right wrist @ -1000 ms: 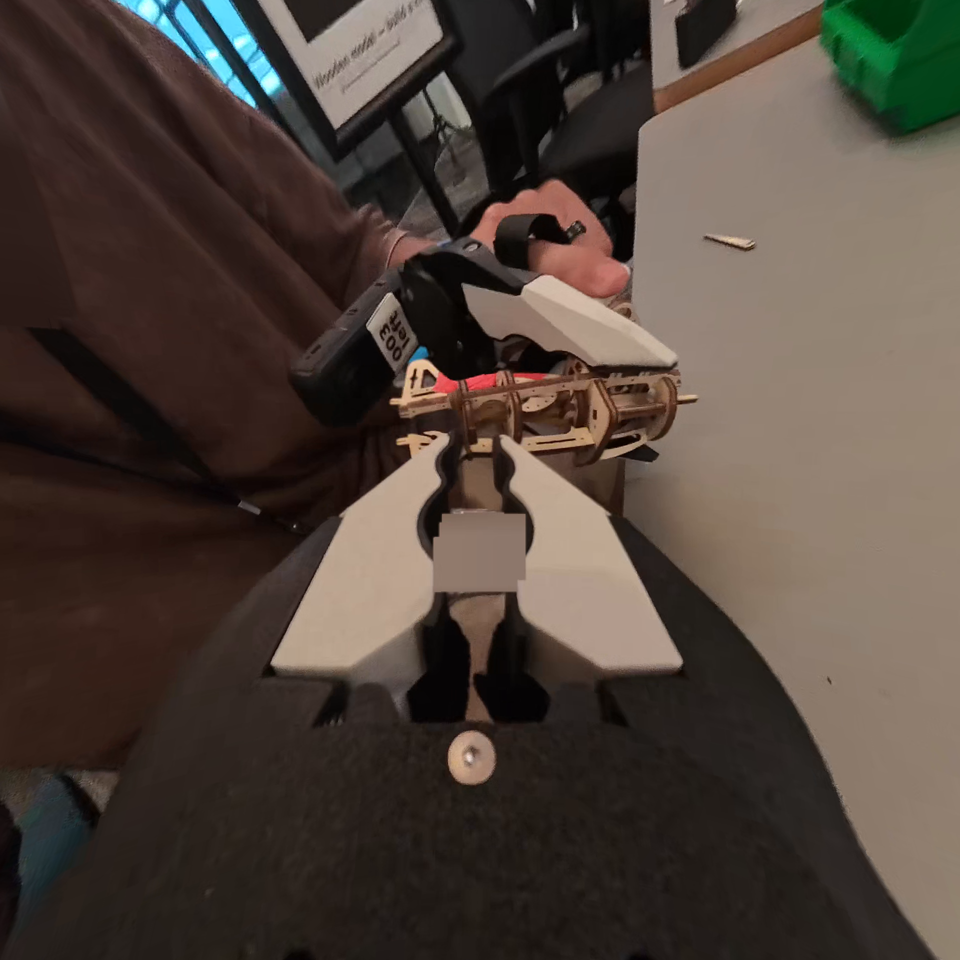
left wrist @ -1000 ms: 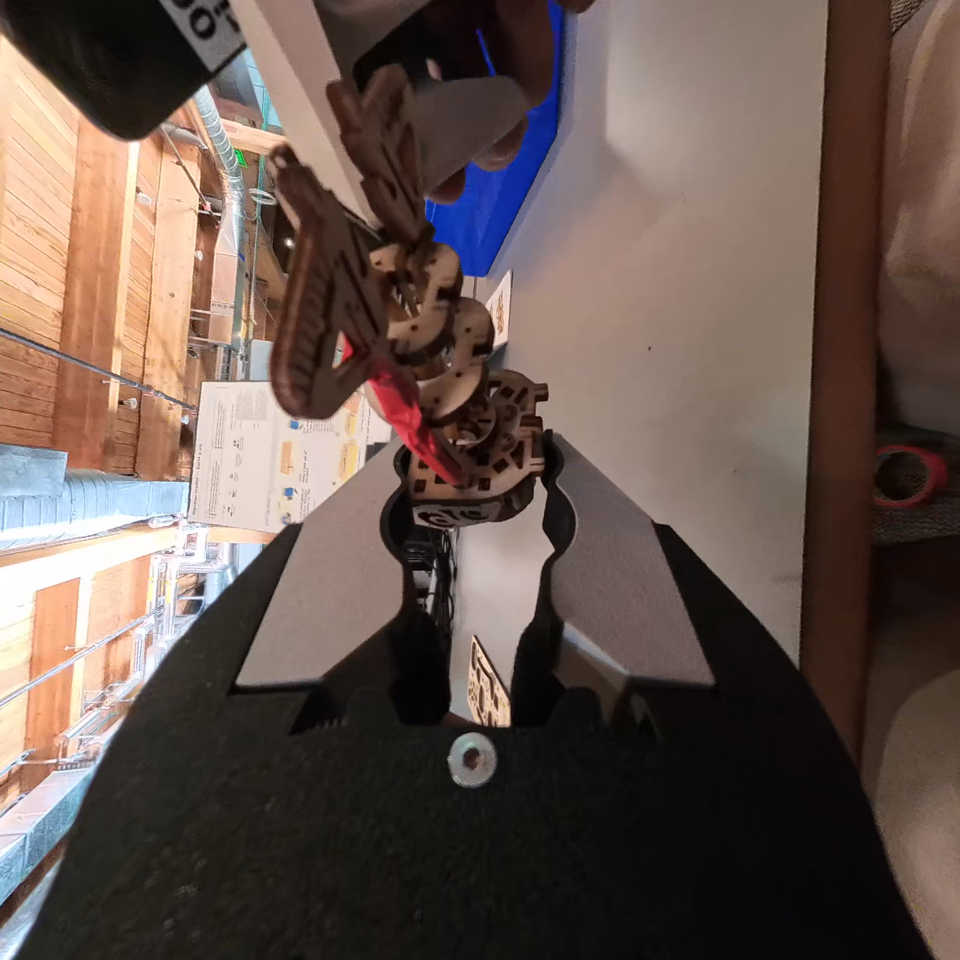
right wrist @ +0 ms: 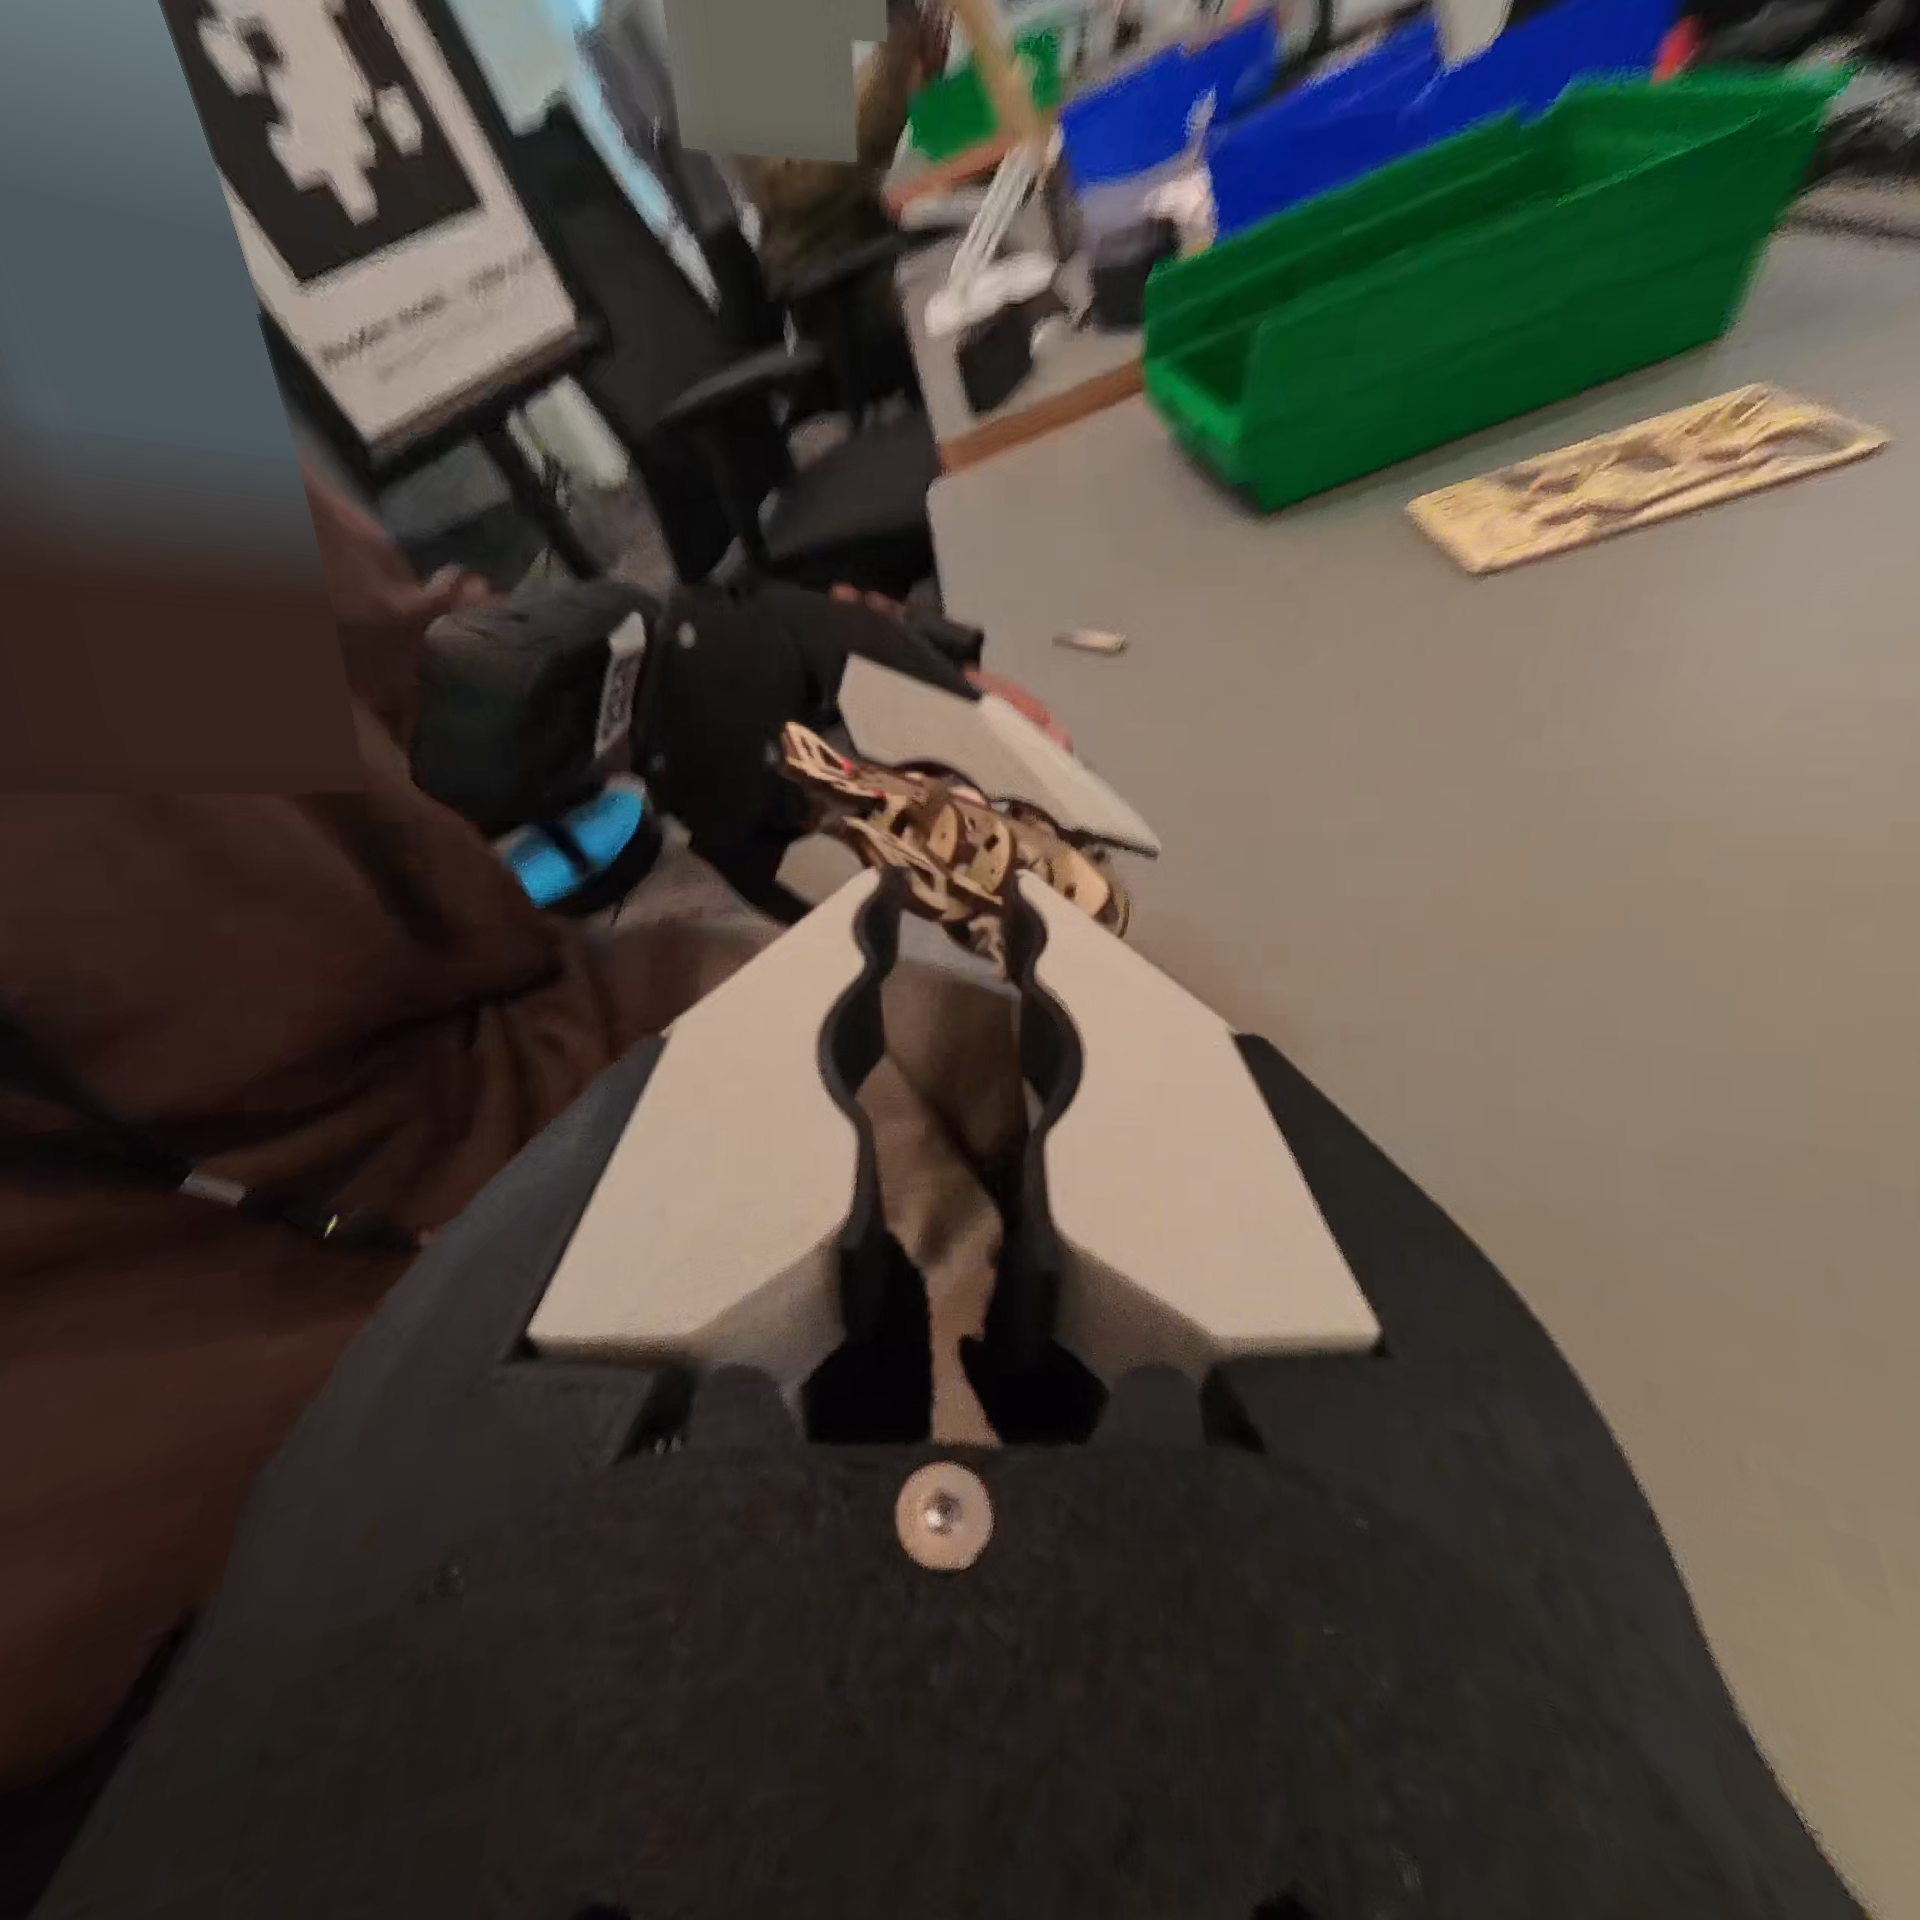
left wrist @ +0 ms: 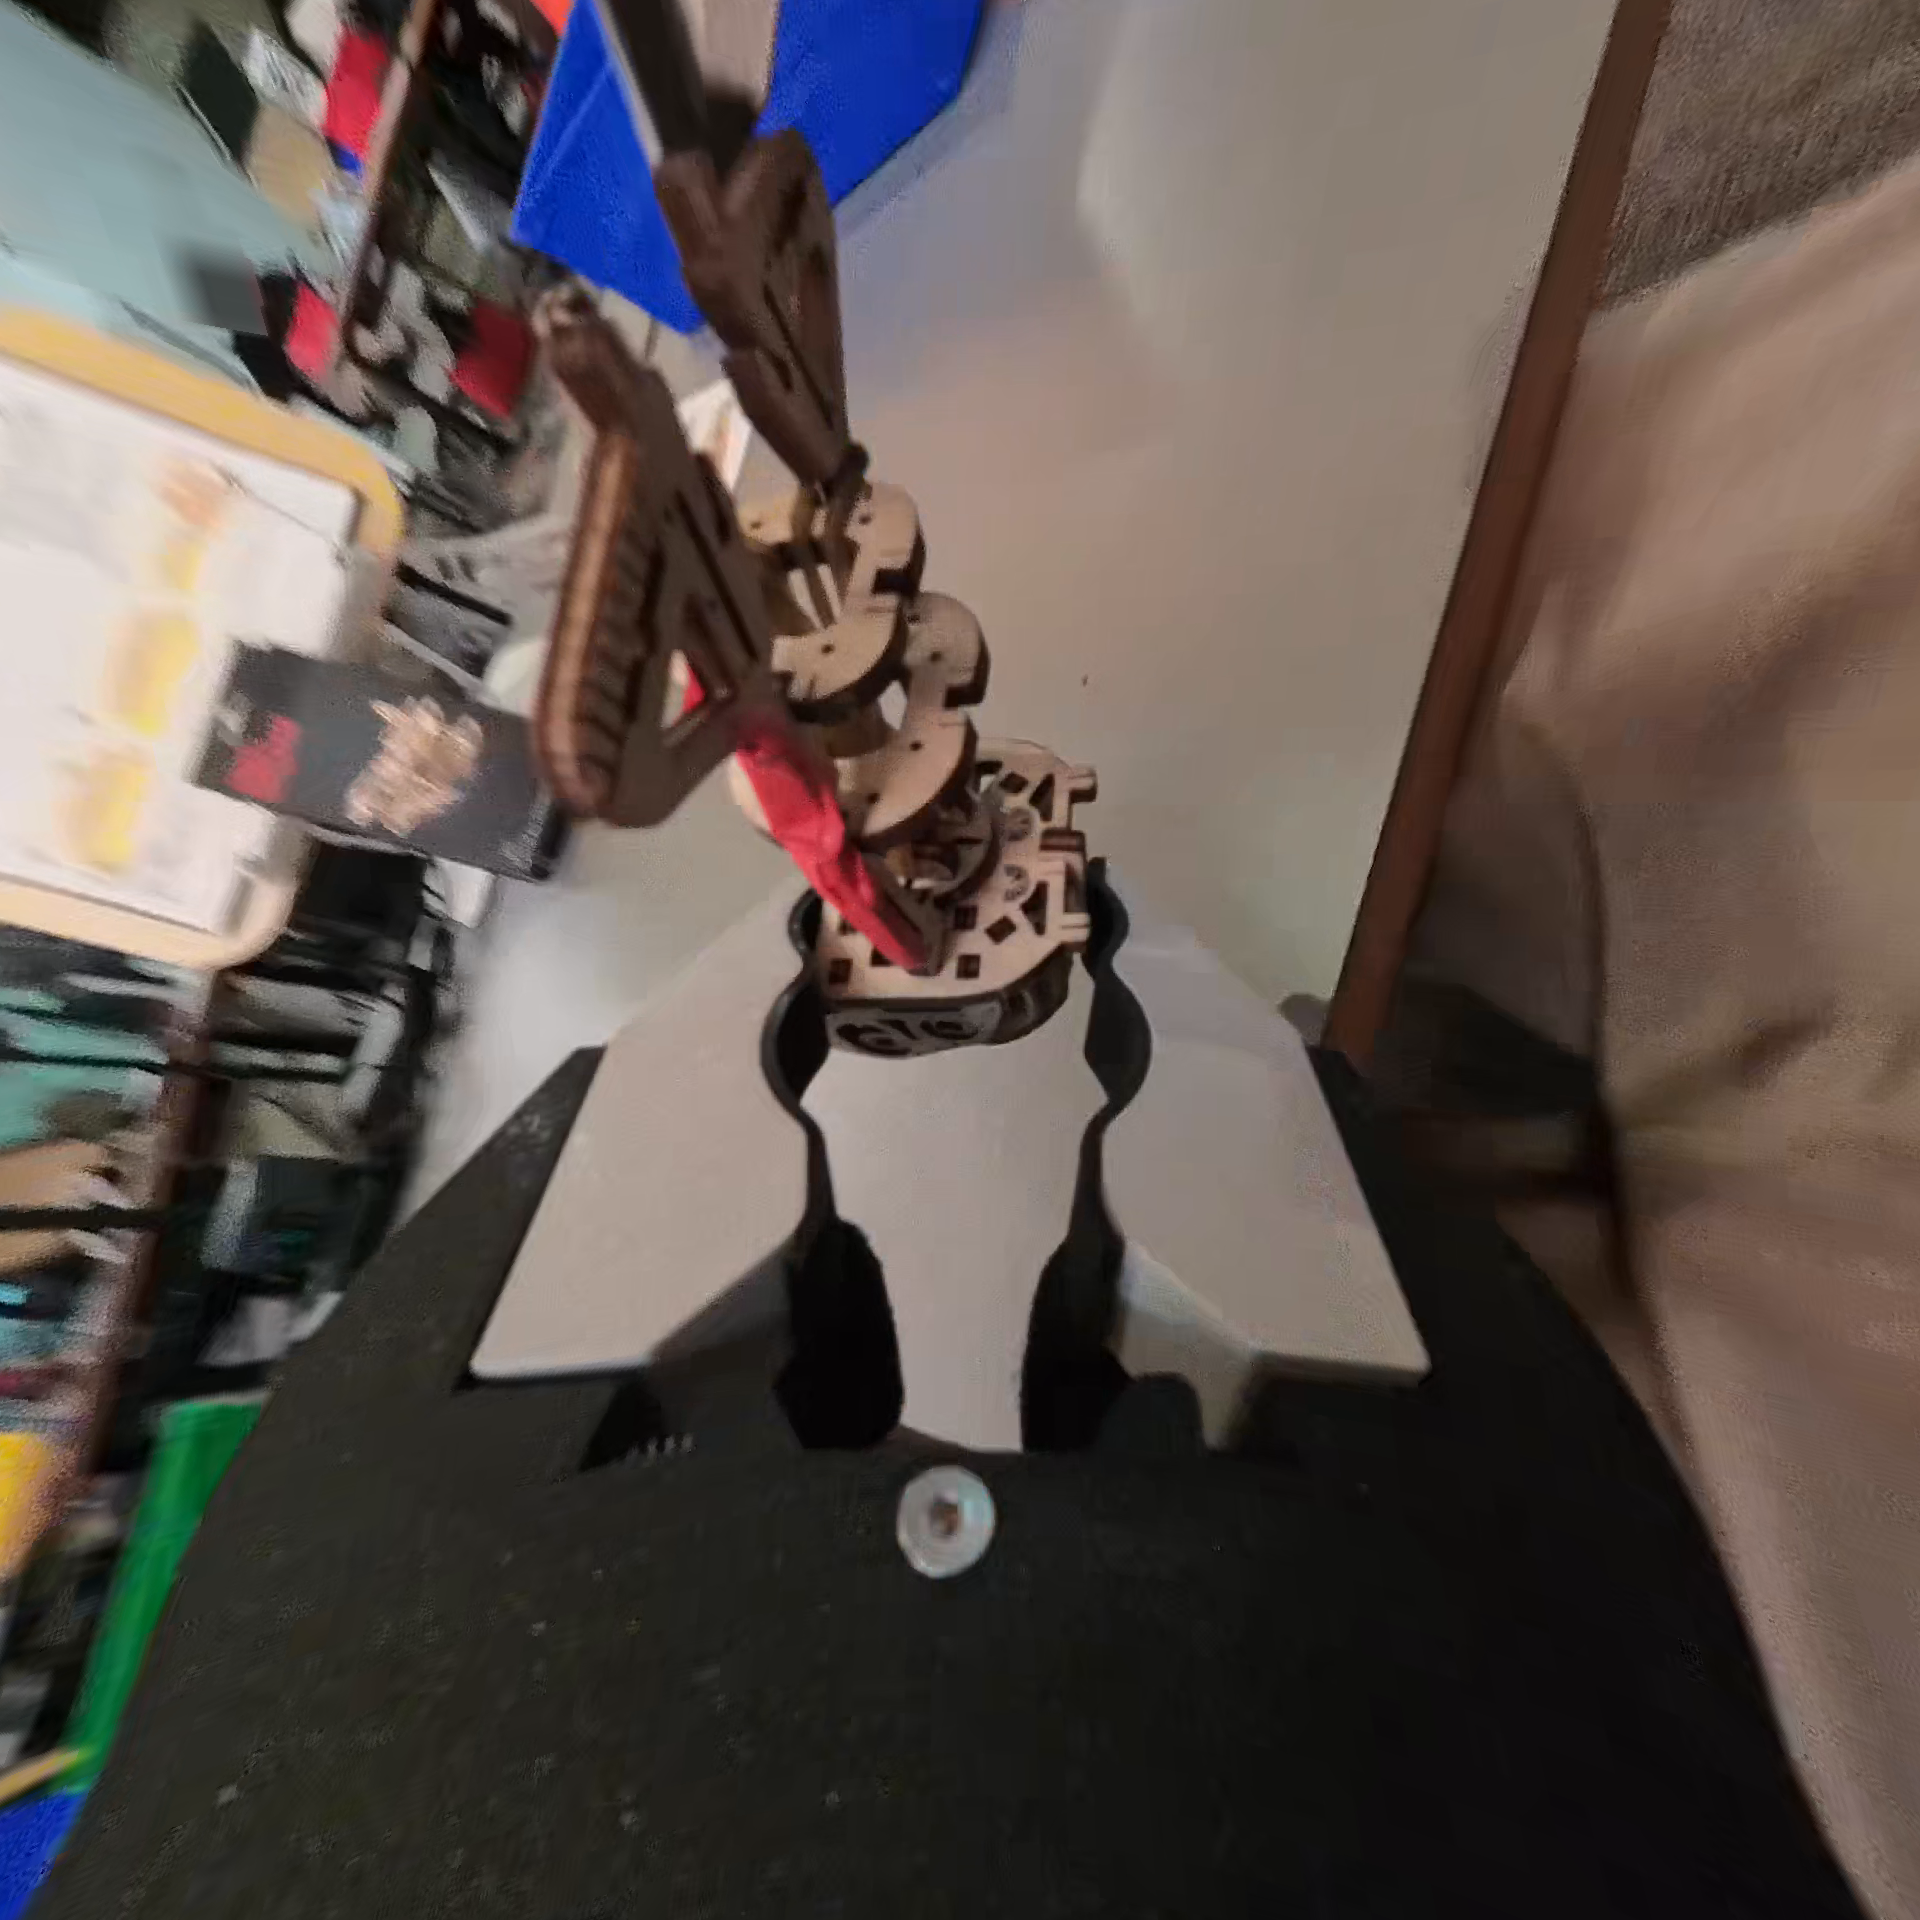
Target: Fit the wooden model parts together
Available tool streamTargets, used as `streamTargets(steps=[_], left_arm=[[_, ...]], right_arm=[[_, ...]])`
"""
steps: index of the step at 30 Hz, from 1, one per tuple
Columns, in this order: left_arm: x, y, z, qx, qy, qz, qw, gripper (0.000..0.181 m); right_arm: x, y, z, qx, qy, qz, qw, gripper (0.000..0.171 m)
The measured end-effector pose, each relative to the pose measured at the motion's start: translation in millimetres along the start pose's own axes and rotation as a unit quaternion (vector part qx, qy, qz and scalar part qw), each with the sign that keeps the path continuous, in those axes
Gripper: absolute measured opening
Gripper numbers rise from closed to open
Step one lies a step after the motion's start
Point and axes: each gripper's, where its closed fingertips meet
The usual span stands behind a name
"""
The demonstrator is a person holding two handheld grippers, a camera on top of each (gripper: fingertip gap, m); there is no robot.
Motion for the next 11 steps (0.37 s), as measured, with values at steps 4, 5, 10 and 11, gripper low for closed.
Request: streamTargets(steps=[4, 5, 10, 11], left_arm=[[4, -19, 8, -0.114, -0.003, -0.109, 0.987, 0.045], [2, -27, 12, -0.132, -0.012, -0.145, 0.981, 0.045], [-9, -55, 25, -0.198, -0.020, -0.288, 0.937, 0.046], [-14, -60, 27, -0.207, -0.020, -0.321, 0.924, 0.046]], right_arm=[[-9, 1, 8, -0.004, -0.112, -0.078, 0.991, 0.025], [-7, 3, 5, -0.010, -0.108, -0.094, 0.990, 0.026], [-5, 15, 4, -0.128, -0.049, -0.215, 0.967, 0.021], [-2, 21, 1, -0.154, -0.018, -0.218, 0.964, 0.019]])
Point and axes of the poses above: each gripper's, where its closed fingertips meet, x out along the fingers, z out of its top, y = z × x across the jaws, and after that the axes turned 13 degrees about y, right-handed
